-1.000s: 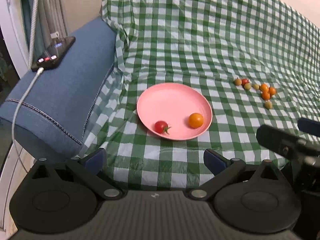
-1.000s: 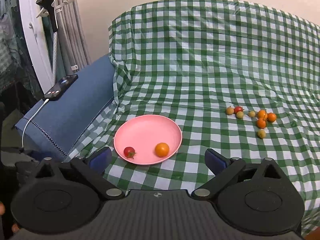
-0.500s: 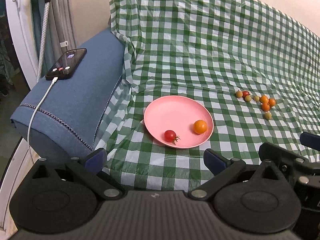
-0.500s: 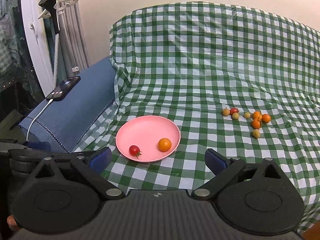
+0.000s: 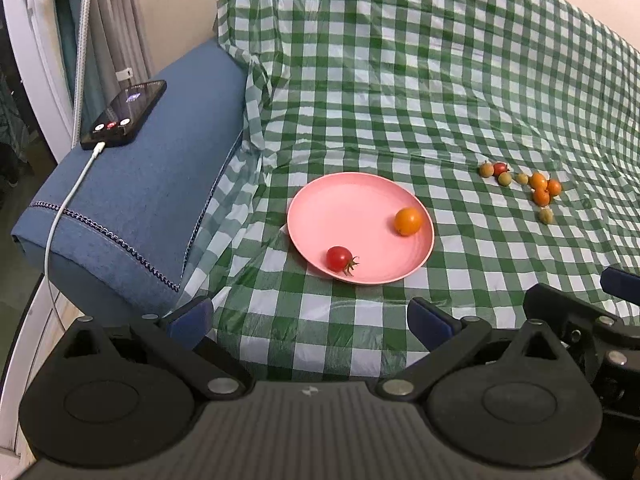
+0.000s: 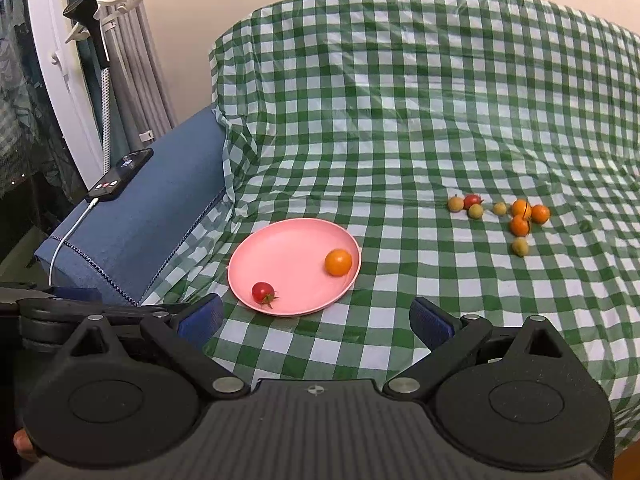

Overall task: Organize fruits
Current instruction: 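Lift both open tools away from the pink plate, then grasp a yellow cherry tomato with the left tool while the right tool grasps the leafy mandarin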

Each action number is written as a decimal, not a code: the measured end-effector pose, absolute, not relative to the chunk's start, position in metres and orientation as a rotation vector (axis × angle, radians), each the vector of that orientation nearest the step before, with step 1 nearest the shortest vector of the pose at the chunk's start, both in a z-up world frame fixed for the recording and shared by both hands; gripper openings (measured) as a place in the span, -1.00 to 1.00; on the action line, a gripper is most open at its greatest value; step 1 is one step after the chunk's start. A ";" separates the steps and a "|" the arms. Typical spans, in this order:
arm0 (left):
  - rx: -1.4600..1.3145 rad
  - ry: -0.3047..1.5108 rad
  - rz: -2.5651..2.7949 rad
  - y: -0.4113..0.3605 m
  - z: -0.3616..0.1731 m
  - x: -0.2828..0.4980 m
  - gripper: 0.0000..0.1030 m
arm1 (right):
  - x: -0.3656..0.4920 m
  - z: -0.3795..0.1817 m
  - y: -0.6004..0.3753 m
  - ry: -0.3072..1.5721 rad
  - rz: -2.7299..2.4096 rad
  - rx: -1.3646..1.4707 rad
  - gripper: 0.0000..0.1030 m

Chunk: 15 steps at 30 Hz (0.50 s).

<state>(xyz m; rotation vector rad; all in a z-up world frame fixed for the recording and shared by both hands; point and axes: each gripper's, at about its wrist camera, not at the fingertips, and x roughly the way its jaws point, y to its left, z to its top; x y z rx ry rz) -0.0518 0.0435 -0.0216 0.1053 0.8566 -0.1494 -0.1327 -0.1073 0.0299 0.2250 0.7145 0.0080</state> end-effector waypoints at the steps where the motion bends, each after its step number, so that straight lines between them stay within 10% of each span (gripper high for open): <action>1: 0.102 0.864 -0.144 0.044 -0.022 -0.049 1.00 | -0.131 0.028 -0.108 0.717 0.011 0.231 0.93; 15: 0.179 0.901 -0.139 0.020 -0.033 -0.027 1.00 | -0.122 0.007 -0.135 0.699 -0.002 0.343 0.98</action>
